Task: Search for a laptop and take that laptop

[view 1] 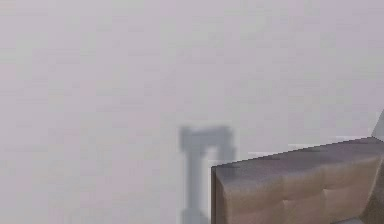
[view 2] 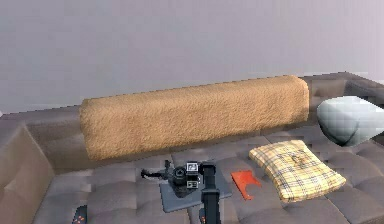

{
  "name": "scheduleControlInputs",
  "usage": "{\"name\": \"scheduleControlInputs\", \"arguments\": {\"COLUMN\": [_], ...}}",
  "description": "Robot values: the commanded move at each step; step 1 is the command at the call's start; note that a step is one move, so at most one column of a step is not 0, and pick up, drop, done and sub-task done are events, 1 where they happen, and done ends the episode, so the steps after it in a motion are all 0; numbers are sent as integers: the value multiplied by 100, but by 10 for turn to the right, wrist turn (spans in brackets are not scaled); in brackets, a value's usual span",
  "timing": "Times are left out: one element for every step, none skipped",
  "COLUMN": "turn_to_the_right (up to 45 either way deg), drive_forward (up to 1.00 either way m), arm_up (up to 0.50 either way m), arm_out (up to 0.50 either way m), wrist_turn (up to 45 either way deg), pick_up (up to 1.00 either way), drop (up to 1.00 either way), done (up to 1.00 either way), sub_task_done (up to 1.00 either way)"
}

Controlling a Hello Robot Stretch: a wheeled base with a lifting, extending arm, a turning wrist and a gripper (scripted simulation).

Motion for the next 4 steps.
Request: {"name": "scheduleControlInputs", "arguments": {"turn_to_the_right": [0, 0, 0, 0], "drive_forward": [0, 0, 0, 0], "arm_up": [-30, 0, 10, 0], "arm_out": [0, 0, 0, 0], "wrist_turn": [0, 0, 0, 0], "pick_up": [0, 100, 0, 0], "drop": [0, 0, 0, 0], "done": [0, 0, 0, 100], "sub_task_done": [0, 0, 0, 0]}}
